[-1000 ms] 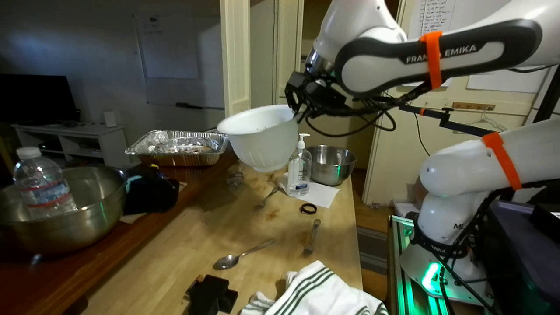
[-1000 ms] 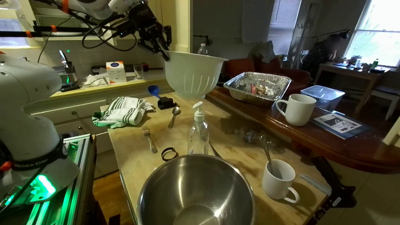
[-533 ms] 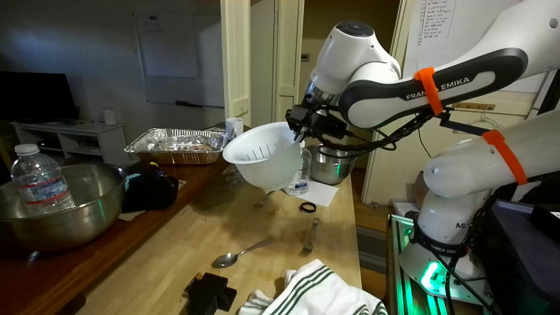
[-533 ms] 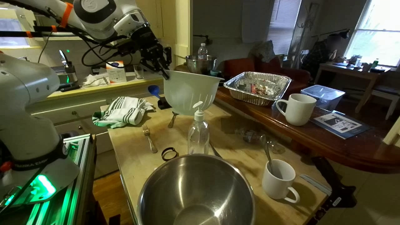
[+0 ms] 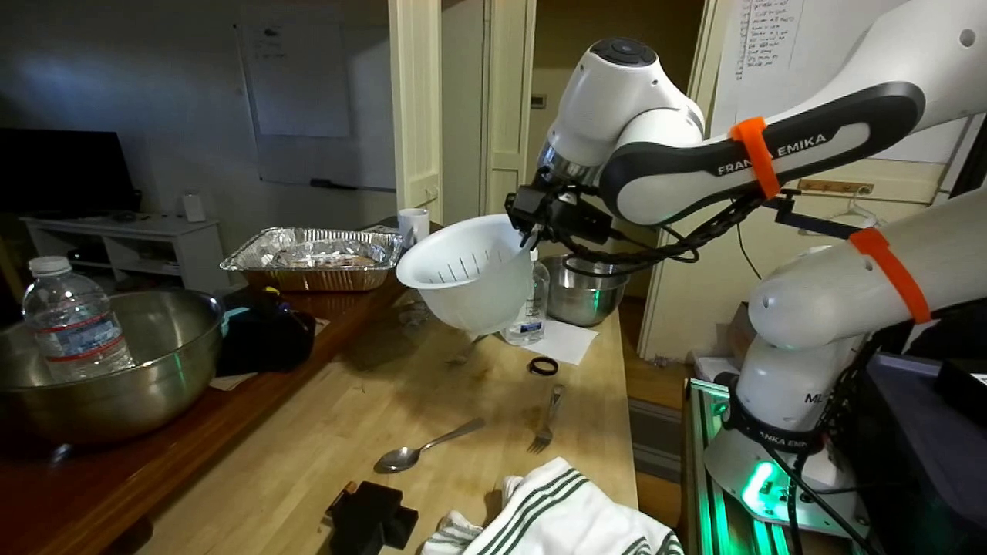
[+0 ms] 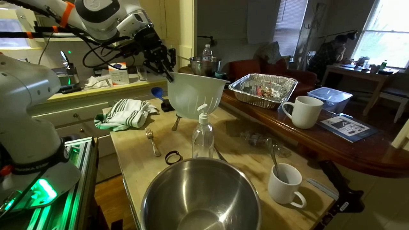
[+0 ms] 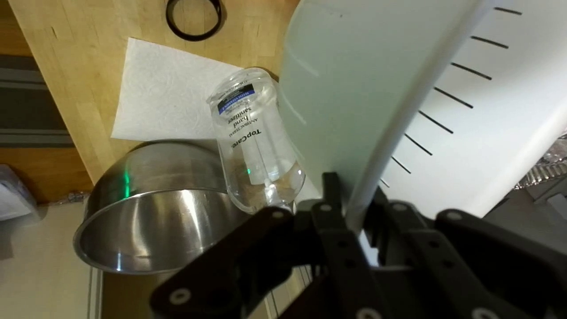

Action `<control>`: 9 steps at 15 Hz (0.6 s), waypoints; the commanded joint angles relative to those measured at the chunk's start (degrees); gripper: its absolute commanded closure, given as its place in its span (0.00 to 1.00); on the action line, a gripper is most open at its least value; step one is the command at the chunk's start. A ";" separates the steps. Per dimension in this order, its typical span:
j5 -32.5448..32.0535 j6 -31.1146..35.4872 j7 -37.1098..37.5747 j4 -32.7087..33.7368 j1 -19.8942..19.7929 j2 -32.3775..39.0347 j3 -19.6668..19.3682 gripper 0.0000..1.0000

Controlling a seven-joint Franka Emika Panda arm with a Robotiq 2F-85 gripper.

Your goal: Put the colander on the light brown counter

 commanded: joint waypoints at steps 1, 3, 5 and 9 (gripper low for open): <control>-3.54 0.97 4.69 -0.74 1.06 2.47 -4.25 0.96; -2.88 0.46 2.87 -1.58 3.51 5.02 -8.34 0.96; -0.59 2.79 -0.30 -1.18 7.57 8.94 -13.60 0.96; -0.40 13.05 -5.63 -1.31 14.75 12.55 -18.85 0.96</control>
